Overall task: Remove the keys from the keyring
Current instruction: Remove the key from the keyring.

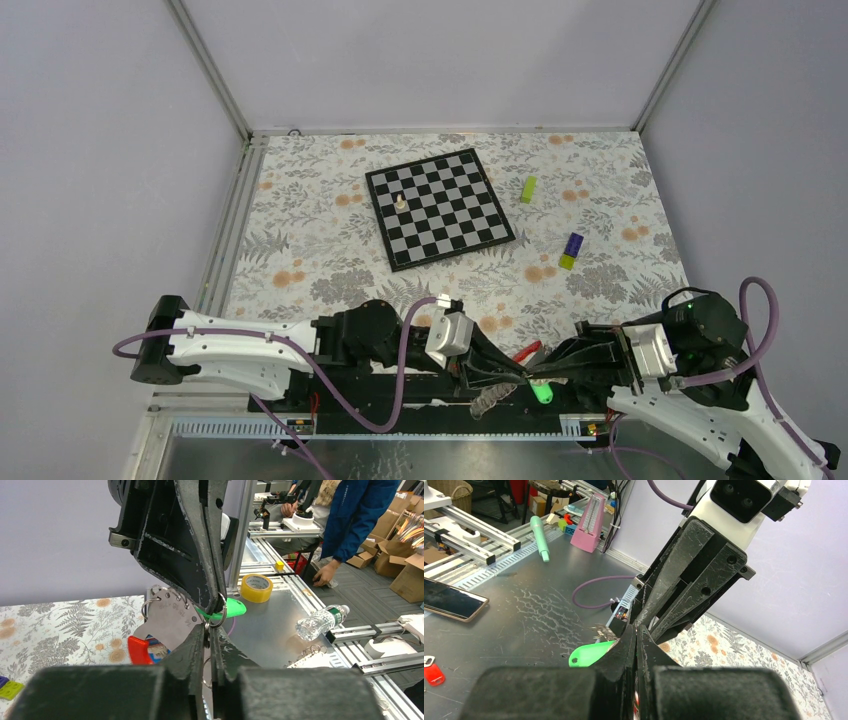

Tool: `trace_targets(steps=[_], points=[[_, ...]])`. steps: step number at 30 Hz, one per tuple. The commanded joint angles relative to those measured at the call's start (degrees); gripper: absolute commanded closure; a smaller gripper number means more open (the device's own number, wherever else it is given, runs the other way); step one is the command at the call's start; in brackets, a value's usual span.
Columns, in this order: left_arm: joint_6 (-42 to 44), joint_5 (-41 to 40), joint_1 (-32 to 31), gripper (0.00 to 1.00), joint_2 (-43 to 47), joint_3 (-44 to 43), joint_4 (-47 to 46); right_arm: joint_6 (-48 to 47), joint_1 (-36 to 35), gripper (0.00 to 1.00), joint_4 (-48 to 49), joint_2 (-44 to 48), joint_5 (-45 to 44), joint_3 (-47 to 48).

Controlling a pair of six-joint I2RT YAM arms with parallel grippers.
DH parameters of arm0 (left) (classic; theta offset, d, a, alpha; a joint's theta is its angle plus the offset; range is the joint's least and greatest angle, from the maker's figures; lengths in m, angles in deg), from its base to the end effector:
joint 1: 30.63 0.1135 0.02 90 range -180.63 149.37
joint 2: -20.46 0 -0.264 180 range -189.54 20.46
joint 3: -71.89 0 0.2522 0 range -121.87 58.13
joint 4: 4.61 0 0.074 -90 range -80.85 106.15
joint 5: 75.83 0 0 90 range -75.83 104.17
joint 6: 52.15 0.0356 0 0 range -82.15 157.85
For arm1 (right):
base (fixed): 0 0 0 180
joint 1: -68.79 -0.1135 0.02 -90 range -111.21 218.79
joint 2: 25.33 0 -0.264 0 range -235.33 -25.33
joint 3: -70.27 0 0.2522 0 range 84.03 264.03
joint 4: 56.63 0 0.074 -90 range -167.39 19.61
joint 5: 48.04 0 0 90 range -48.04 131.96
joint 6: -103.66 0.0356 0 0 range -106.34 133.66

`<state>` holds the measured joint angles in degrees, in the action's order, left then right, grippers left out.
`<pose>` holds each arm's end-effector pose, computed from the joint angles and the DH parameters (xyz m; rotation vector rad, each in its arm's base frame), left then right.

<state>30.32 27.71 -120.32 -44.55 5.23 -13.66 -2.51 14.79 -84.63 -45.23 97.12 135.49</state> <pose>-0.0069 -0.2673 0.3802 1.1992 1.0339 -1.5419 -0.0006 0.0489 0.4108 -1.4152 0.5022 1.1446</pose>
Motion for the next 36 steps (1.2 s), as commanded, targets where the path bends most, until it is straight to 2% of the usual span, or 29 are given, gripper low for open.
trace_targets(steps=[1,3,23,36], points=[[-0.12,0.76,-0.13,0.96,-0.01,-2.38,-3.12,0.17,0.14,1.0,3.64,0.61,-1.24,0.04],[-0.18,0.5,-0.13,1.0,0.18,-2.29,-2.88,0.17,0.12,1.0,3.57,0.73,-1.48,0.04],[-0.56,-1.73,-0.13,1.0,2.72,-2.44,2.09,-1.76,0.17,1.0,0.47,2.51,-5.15,1.55],[-1.17,-9.15,-0.13,1.0,5.04,-3.94,6.65,-4.59,0.12,1.0,-5.65,2.32,-7.93,2.15]])
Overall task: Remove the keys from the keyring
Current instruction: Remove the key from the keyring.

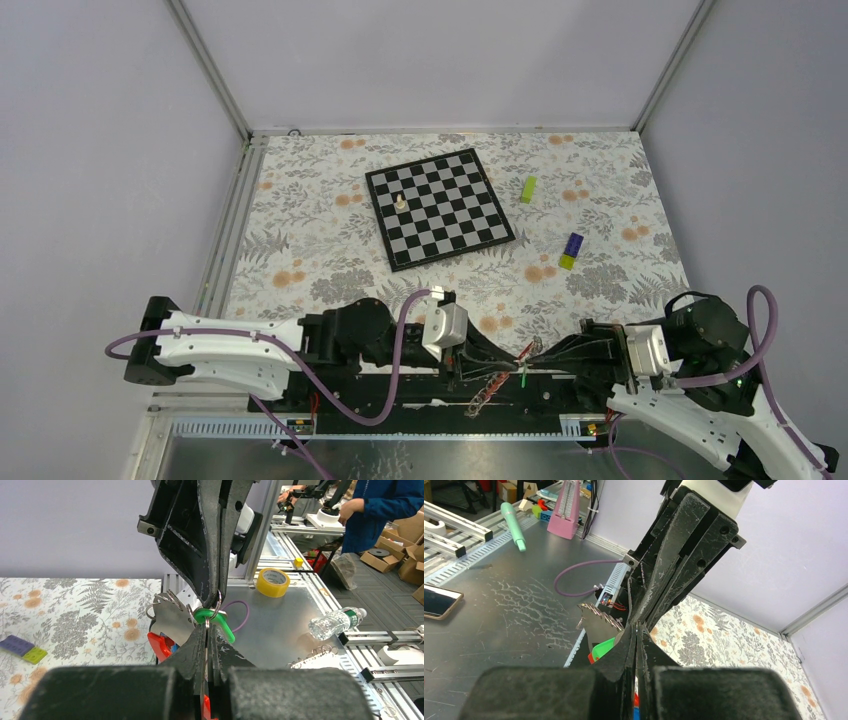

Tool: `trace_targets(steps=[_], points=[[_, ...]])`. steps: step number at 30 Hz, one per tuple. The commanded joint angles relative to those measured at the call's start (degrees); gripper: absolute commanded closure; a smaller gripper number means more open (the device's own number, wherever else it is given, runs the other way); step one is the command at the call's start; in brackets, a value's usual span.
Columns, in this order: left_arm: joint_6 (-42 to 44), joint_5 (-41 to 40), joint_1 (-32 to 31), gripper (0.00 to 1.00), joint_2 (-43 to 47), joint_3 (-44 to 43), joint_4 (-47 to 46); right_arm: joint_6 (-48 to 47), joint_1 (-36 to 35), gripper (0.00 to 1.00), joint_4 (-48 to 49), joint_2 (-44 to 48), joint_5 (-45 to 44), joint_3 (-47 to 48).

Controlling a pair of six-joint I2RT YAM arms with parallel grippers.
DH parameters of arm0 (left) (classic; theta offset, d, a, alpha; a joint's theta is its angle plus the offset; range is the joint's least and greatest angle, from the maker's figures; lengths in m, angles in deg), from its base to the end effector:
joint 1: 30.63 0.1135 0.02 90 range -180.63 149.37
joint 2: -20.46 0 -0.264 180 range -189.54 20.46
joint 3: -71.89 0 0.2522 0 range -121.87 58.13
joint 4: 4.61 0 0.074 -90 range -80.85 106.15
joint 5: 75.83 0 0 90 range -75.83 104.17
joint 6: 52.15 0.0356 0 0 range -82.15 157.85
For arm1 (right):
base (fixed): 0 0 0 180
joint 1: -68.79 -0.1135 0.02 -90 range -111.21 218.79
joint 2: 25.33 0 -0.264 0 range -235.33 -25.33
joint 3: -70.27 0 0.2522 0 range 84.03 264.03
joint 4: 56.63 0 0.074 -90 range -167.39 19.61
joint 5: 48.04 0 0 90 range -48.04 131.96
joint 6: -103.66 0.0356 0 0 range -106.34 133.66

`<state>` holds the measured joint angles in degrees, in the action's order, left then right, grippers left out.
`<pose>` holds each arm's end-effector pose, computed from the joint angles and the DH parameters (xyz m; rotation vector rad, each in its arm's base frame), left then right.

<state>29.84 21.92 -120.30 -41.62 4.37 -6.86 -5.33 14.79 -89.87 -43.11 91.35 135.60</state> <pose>-0.0033 -0.2558 0.3853 1.1510 1.1405 -1.4636 -0.0025 0.0426 0.4042 -1.3794 0.5822 1.0639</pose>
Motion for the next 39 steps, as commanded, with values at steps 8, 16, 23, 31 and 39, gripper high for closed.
trace_targets(steps=[8,16,23,31,39], points=[[-1.2,-7.52,-0.16,1.0,2.75,-3.5,1.34,-6.01,0.12,1.0,-6.06,-1.93,-3.17,2.16],[-1.13,-13.01,-0.16,1.0,3.19,-4.16,3.31,-8.2,0.12,1.0,-8.65,-3.31,-3.95,1.48],[-0.72,-15.35,-0.11,1.0,3.01,-3.97,3.1,-6.04,0.12,1.0,-5.8,-3.73,-2.38,-0.11],[-0.08,-16.18,-0.16,1.0,4.09,-1.71,-0.59,0.32,0.12,1.0,-1.63,-3.77,-0.12,-2.4],[0.01,-14.87,-0.16,1.0,5.25,-0.78,-2.23,0.26,0.12,1.0,-0.9,-2.79,-0.33,-4.95]])
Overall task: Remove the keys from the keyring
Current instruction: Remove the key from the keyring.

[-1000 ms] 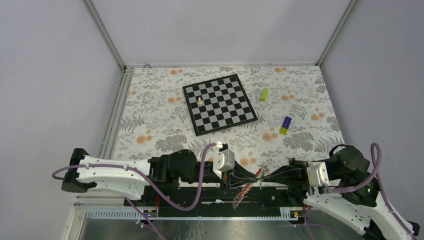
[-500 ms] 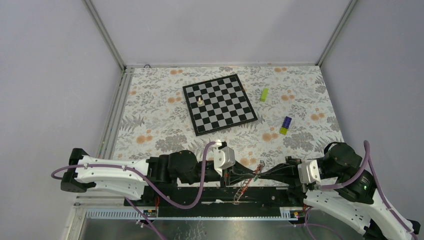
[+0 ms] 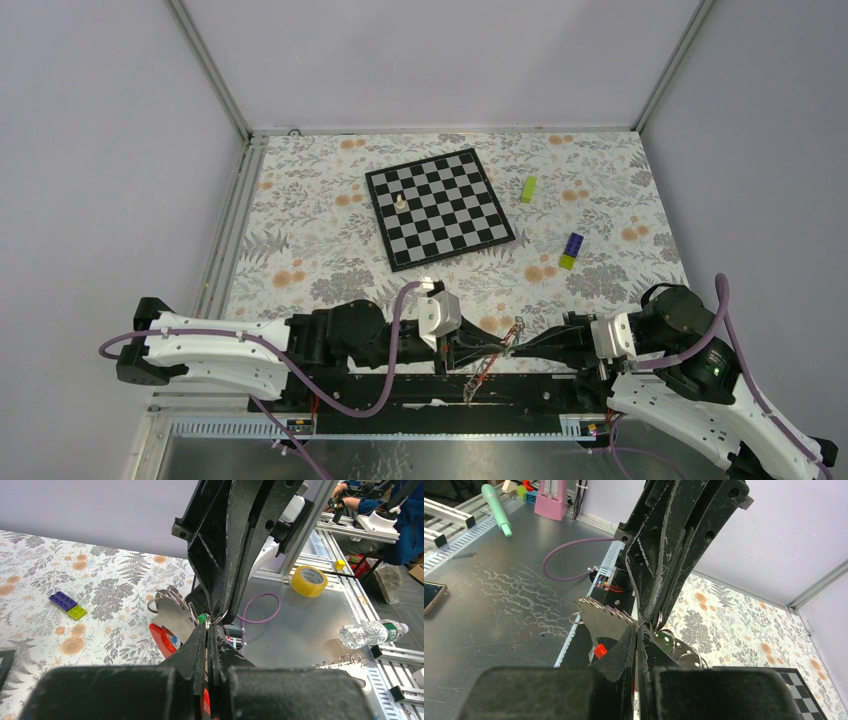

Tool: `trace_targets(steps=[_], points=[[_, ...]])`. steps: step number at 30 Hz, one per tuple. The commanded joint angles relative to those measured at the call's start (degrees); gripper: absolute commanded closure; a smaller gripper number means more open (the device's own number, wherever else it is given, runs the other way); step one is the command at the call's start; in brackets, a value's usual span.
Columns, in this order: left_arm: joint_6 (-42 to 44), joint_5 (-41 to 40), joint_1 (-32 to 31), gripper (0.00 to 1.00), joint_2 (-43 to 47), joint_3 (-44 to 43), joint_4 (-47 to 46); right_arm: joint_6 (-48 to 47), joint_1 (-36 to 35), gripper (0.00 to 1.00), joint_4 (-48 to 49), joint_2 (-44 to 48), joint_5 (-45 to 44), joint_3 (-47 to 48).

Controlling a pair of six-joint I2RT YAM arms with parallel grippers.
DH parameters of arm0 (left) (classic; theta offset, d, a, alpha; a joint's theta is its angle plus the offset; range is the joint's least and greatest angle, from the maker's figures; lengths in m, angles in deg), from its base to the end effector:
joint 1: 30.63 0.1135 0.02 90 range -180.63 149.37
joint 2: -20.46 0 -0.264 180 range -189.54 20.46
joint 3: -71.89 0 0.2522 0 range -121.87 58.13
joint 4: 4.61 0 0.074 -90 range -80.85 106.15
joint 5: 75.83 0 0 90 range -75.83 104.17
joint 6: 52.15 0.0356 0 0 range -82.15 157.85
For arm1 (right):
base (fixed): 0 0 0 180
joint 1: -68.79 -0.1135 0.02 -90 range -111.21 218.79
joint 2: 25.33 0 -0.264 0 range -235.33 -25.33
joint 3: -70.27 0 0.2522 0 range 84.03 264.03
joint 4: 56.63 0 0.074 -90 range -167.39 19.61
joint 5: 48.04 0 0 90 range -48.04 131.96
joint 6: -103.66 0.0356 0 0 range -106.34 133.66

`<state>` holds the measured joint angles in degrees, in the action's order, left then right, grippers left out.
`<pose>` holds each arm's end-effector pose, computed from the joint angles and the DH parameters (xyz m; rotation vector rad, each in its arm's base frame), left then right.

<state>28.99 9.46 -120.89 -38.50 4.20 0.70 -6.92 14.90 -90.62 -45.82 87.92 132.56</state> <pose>0.0018 -0.2424 0.3845 1.0287 1.3072 -1.2983 0.0138 0.0624 0.3874 -1.3970 0.7068 1.0347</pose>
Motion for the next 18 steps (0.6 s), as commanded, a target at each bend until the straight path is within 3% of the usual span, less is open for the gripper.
trace_targets(steps=[1,18], points=[[0.82,-2.41,0.43,1.0,2.22,-0.5,-9.95,1.86,0.01,1.0,-0.16,-0.08,3.35,-2.09],[2.01,-6.01,0.43,1.0,0.82,-0.49,-9.26,7.66,0.02,1.0,3.17,1.21,6.63,-1.73]])
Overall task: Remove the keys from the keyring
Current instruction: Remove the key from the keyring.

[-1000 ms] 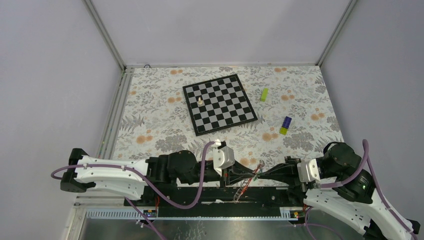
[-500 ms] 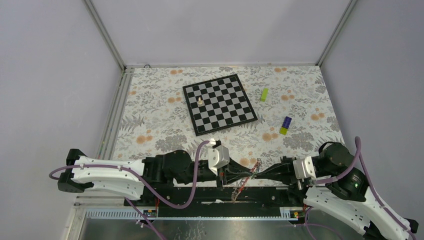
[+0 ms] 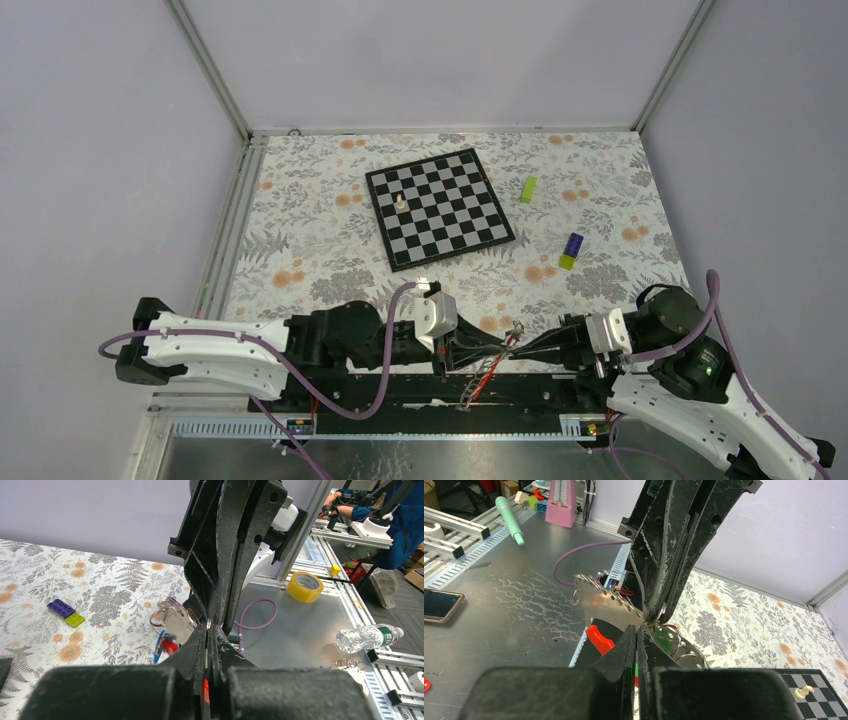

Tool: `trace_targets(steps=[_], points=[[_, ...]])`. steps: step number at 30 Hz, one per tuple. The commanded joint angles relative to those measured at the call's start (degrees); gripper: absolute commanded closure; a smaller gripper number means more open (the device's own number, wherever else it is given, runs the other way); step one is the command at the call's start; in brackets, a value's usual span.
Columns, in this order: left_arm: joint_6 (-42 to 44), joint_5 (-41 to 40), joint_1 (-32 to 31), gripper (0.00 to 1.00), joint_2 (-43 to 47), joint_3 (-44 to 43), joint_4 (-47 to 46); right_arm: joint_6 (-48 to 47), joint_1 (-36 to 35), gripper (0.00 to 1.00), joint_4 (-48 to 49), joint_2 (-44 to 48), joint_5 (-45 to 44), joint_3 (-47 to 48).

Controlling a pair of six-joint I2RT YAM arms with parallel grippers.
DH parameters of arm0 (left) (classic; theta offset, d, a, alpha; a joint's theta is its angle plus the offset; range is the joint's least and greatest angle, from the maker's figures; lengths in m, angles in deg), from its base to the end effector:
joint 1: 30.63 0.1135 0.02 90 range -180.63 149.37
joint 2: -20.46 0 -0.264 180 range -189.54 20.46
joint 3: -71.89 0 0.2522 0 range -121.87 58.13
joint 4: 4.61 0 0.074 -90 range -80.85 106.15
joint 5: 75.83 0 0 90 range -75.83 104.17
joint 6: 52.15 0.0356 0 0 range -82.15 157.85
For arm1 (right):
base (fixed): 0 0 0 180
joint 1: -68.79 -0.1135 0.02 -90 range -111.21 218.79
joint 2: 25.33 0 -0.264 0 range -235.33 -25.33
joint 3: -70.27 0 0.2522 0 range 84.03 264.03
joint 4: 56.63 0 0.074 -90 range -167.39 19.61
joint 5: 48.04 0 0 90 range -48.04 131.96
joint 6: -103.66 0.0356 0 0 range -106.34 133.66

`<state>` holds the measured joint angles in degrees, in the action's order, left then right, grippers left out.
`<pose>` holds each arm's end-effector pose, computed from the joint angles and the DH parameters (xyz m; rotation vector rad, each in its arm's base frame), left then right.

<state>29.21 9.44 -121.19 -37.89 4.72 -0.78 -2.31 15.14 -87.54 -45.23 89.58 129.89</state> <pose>0.0006 -0.2398 0.3864 1.0153 1.2819 -1.3137 0.0159 0.0660 0.3795 -1.3869 0.7357 1.1089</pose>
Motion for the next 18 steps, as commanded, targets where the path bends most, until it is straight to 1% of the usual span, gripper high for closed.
trace_targets(steps=[1,10,18], points=[[1.79,-6.47,0.77,1.0,0.17,-1.0,-7.69,3.29,-0.23,1.0,0.01,0.57,5.21,1.18],[1.88,-8.89,0.74,1.0,-0.63,-1.48,-7.12,6.01,-0.23,1.0,1.18,0.21,7.46,1.67],[1.89,-9.41,0.74,1.0,-0.36,-1.17,-6.86,5.75,-0.23,1.0,0.05,1.0,7.06,3.33]])
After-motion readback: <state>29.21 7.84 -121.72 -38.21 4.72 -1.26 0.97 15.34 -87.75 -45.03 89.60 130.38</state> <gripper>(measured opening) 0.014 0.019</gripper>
